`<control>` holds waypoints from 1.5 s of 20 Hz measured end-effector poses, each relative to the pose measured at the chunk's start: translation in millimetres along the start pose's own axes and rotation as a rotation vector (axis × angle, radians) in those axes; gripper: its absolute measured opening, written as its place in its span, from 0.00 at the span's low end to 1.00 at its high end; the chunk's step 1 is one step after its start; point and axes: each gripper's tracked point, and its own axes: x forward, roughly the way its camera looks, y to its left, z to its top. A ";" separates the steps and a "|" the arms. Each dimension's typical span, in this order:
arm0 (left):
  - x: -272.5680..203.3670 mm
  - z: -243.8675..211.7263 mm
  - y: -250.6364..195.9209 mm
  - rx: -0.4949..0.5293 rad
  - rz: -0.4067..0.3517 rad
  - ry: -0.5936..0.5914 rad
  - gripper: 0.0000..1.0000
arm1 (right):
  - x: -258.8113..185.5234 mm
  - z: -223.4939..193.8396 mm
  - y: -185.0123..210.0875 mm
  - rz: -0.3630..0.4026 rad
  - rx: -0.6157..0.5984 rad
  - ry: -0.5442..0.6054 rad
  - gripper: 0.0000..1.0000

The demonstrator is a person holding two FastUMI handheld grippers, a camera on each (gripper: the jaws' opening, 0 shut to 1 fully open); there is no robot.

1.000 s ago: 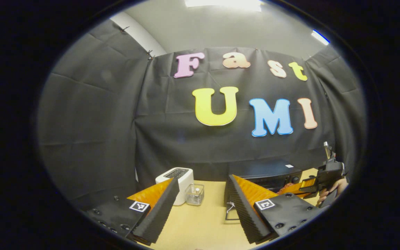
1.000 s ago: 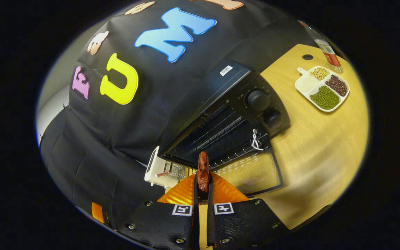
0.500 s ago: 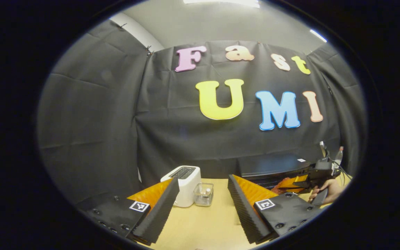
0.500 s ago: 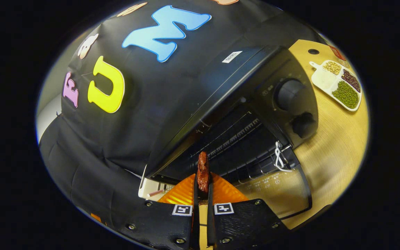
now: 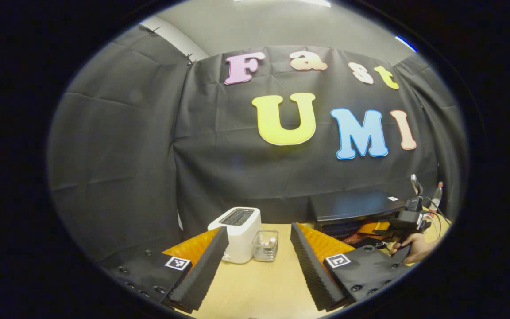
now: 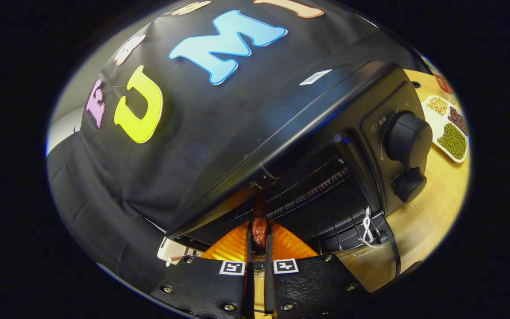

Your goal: Open the electric oven with the left hand, put the food in, and close the electric oven.

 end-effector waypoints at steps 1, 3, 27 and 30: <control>-0.1 0.2 0.0 0.001 0.001 0.001 0.91 | 0.4 1.7 -4.2 -0.024 -0.031 -0.013 0.13; -1.8 3.7 -2.3 0.001 -0.003 -0.004 0.95 | -0.4 4.8 -17.1 -0.076 -0.090 -0.028 0.22; -39.2 -54.1 -141.0 0.004 -0.227 0.090 0.91 | -218.0 99.0 -2.1 -0.117 -0.536 -0.286 0.98; -38.6 -79.3 -174.5 -0.017 -0.289 0.157 0.91 | -256.6 100.4 -4.7 -0.122 -0.550 -0.304 0.98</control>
